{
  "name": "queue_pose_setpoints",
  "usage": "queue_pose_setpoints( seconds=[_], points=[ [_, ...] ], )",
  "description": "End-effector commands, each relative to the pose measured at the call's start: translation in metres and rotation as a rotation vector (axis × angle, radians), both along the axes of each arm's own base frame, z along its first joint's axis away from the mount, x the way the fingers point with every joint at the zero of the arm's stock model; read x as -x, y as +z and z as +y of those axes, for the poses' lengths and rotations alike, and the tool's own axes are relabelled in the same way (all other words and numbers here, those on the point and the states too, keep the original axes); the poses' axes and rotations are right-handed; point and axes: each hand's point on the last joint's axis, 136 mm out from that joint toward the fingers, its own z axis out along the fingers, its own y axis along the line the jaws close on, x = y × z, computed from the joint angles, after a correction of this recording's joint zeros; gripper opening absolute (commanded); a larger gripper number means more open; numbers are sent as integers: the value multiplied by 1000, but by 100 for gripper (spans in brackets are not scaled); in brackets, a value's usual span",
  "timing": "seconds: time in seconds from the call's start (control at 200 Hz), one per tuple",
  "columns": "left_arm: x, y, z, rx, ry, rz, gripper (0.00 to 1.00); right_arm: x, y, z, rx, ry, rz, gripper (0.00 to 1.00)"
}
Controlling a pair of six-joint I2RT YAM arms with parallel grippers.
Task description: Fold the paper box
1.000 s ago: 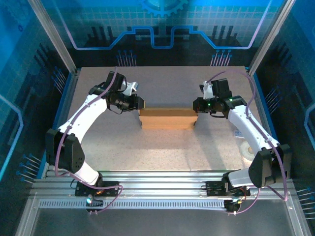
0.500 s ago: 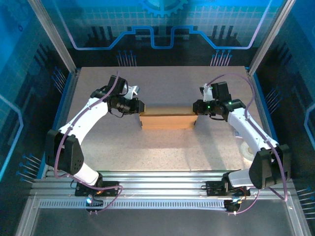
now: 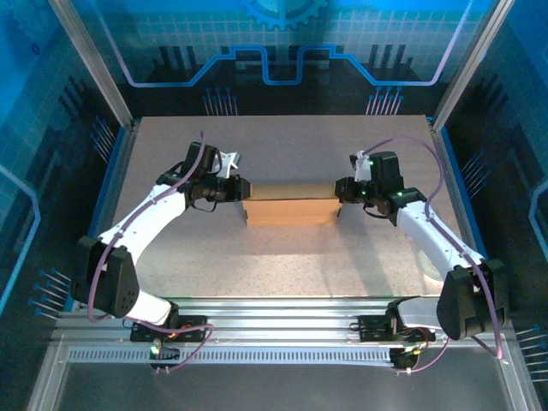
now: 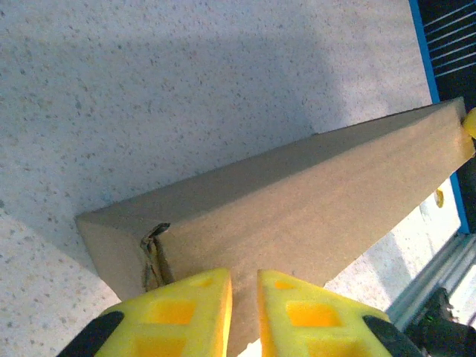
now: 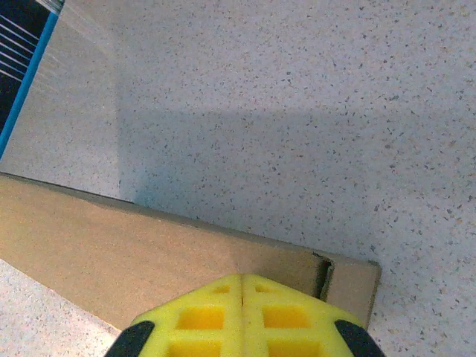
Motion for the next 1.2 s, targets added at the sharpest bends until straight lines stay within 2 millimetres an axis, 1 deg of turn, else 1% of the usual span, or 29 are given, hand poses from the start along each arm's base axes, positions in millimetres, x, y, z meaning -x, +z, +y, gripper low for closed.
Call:
queue_pose_setpoints(
  seconds=[0.0, 0.185, 0.205, 0.285, 0.325, 0.36, 0.365, 0.375, 0.38, 0.385, 0.405, 0.425, 0.43, 0.445, 0.45, 0.505, 0.51, 0.52, 0.535, 0.54, 0.56, 0.59, 0.65, 0.66, 0.791, 0.881, 0.966, 1.051, 1.196],
  points=[
    [25, -46, 10, -66, 37, 136, 19, 27, -50, -8, 67, -16, 155, 2],
    [24, -28, 7, -31, 39, 82, 21, 27, -38, 2, 91, 31, 116, 5],
    [24, -25, 7, -28, 37, 75, 22, 23, -28, 5, 91, 40, 89, 7],
    [20, -8, 4, -8, 33, 34, 24, 17, -7, 15, 101, 79, 28, 11],
    [18, 2, 3, 1, 29, 11, 28, 15, 2, 19, 107, 100, 6, 16],
    [16, 10, 2, 9, 28, -5, 33, 13, 13, 23, 113, 123, -22, 25],
    [16, 11, 2, 10, 28, -7, 34, 13, 16, 24, 115, 130, -30, 29],
    [15, 14, 1, 14, 26, -13, 35, 13, 16, 25, 117, 134, -32, 31],
    [15, 16, 1, 16, 25, -17, 36, 13, 19, 26, 120, 141, -37, 35],
    [15, 17, 1, 16, 24, -20, 36, 13, 19, 26, 120, 141, -37, 35],
    [14, 23, 0, 23, 21, -30, 38, 13, 24, 28, 126, 157, -52, 45],
    [13, 28, -1, 28, 18, -39, 40, 13, 30, 32, 131, 182, -68, 58],
    [13, 30, -1, 29, 18, -43, 41, 13, 30, 32, 131, 182, -68, 58],
    [12, 34, -1, 32, 17, -51, 43, 13, 35, 35, 133, 199, -82, 64],
    [12, 35, -1, 32, 17, -52, 44, 13, 37, 37, 133, 213, -88, 69],
    [11, 50, -2, 42, 6, -80, 53, 14, 49, 44, 143, 271, -123, 86],
    [11, 52, -3, 43, 5, -84, 54, 14, 49, 44, 143, 271, -123, 86],
    [11, 55, -3, 44, 2, -90, 56, 15, 52, 47, 144, 291, -132, 91],
    [11, 59, -3, 47, -2, -98, 59, 15, 54, 48, 143, 304, -139, 94],
    [11, 61, -3, 47, -4, -100, 60, 16, 56, 50, 146, 317, -144, 97],
    [12, 66, -3, 47, -8, -111, 66, 16, 59, 53, 145, 337, -153, 100],
    [13, 74, -3, 47, -17, -128, 75, 18, 63, 60, 148, 395, -168, 100],
    [18, 86, -1, 38, -33, -157, 98, 20, 67, 69, 180, 473, -192, 100],
    [19, 89, -1, 37, -37, -163, 99, 20, 67, 70, 183, 477, -195, 100],
    [37, 110, 0, 24, -102, -218, 99, 13, 71, 80, 250, 558, -194, 100],
    [52, 122, -1, 29, -156, -244, 99, 20, 72, 92, 276, 662, -172, 100],
    [67, 133, -3, 55, -208, -267, 99, 27, 62, 99, 358, 755, -134, 100],
    [79, 145, -6, 89, -244, -308, 99, 27, 53, 105, 398, 798, -107, 100],
    [88, 153, -9, 127, -272, -368, 100, 28, 48, 121, 420, 862, -74, 100]
  ],
)
